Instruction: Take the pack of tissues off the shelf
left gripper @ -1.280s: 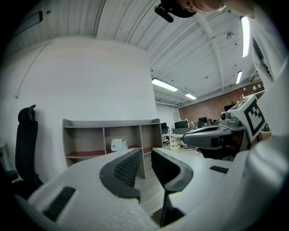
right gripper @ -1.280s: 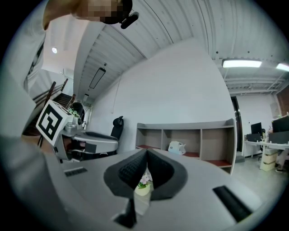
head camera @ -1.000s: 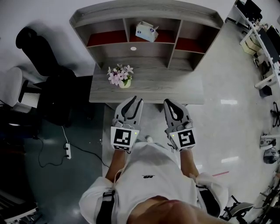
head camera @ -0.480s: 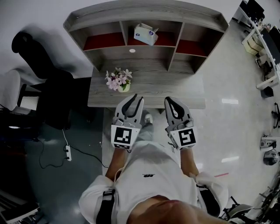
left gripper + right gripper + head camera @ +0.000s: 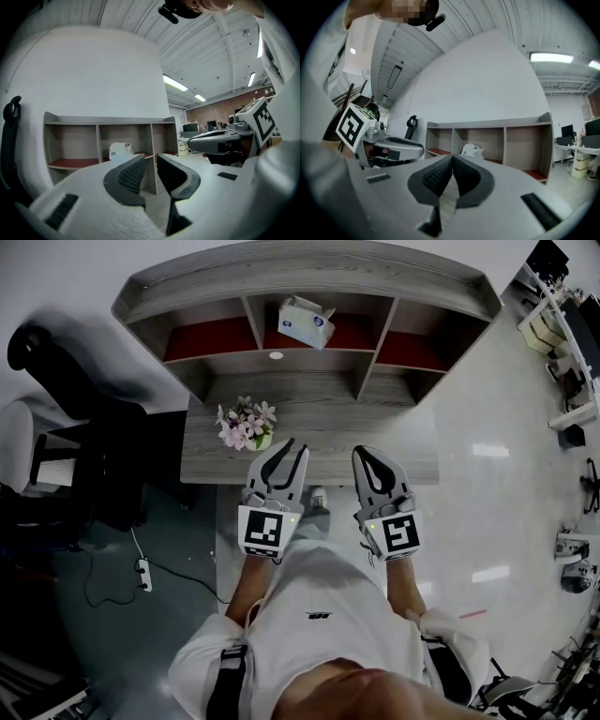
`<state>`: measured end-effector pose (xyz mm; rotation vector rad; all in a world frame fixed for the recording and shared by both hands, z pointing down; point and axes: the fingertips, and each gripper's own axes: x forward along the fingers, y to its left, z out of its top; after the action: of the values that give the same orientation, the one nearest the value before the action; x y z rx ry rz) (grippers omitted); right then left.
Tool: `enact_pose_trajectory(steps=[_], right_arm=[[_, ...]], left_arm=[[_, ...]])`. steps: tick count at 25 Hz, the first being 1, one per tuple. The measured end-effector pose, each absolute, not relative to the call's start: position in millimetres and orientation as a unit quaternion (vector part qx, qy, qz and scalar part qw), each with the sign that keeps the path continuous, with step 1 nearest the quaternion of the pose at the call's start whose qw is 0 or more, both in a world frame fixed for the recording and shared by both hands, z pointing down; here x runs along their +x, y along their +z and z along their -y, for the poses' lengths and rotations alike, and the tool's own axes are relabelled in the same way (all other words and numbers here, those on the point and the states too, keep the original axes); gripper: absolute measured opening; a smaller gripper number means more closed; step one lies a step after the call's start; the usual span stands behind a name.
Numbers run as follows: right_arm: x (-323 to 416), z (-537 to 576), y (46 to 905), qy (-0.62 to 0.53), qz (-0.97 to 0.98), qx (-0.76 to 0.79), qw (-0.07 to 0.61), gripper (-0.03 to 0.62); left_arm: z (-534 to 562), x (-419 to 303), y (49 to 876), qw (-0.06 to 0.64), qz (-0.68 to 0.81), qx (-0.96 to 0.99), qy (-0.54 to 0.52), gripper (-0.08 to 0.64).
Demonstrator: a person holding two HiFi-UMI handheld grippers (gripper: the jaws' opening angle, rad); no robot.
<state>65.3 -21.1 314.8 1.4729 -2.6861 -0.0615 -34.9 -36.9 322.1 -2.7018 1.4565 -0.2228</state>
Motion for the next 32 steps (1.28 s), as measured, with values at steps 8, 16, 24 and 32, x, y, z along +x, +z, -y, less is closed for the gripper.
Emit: enact_pose_trajectory(steps=[8, 16, 24, 32], right_arm=[[62, 67, 322, -0.01, 0.878, 0.476, 0.044, 0.026], [56, 104, 328, -0.006, 0.883, 0.467, 0.043, 0.026], [61, 138, 338, 0.007, 0.879, 0.473, 0.06, 0.026], [63, 171, 345, 0.014, 0.878, 0.474, 0.068, 0.026]], left_arm=[[81, -30, 329, 0.027, -0.472, -0.878, -0.079, 0.091], [118, -29, 338, 0.019, -0.47, -0.878, -0.084, 0.091], [152, -25, 346, 0.012, -0.467, -0.879, -0.091, 0.091], [185, -19, 354, 0.003, -0.462, -0.882, -0.094, 0.09]])
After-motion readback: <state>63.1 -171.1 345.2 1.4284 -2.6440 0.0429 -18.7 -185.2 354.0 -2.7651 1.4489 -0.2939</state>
